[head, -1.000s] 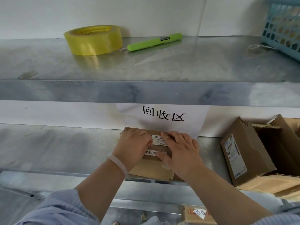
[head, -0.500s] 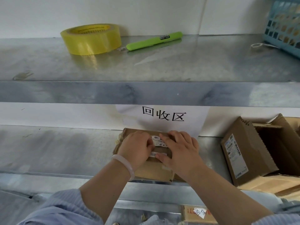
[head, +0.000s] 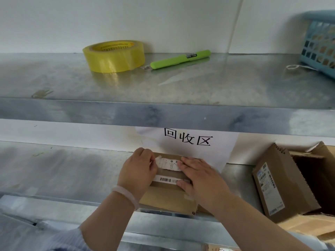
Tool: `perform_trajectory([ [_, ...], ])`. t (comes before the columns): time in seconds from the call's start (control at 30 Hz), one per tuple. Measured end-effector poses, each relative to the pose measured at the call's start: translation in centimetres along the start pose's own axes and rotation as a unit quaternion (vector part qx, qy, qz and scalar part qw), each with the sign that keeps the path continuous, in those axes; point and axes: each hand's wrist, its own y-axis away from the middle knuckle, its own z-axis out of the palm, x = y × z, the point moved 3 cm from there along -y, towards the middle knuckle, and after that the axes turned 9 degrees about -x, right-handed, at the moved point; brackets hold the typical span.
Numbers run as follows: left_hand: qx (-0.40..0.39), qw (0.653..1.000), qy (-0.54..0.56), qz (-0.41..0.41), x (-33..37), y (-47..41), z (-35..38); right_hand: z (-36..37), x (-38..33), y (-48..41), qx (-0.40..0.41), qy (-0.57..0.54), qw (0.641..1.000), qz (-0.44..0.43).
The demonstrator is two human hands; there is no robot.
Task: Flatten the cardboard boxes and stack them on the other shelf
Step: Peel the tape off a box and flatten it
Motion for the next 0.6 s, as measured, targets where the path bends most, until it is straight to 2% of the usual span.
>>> perform_trajectory([
  [0.2, -0.011, 0.988, -0.078, 0.131, 1.0, 0.5, -0.5, 0.1, -0.4, 0.1, 0.009, 0.027, 1.000, -0.008],
  [0.27, -0.040, 0.985, -0.059, 0.154, 1.3, 0.6, -0.2, 0.2, -0.5, 0.1, 0.012, 0.034, 0.999, -0.009],
  [0.33, -0.076, 0.991, -0.003, 0.113, 1.1, 0.7, 0.4, 0.1, -0.6, 0.2, 0.020, 0.035, 0.999, -0.007],
  [0.47, -0.055, 0.996, 0.067, 0.009, 0.5, 0.5, 1.0, 0.2, -0.7, 0.0, 0.022, 0.033, 0.999, -0.018],
  [0.6, -0.084, 0.996, 0.015, 0.004, 0.9, 0.3, 1.5, 0.4, -1.1, -0.5, 0.014, 0.001, 0.999, -0.032],
])
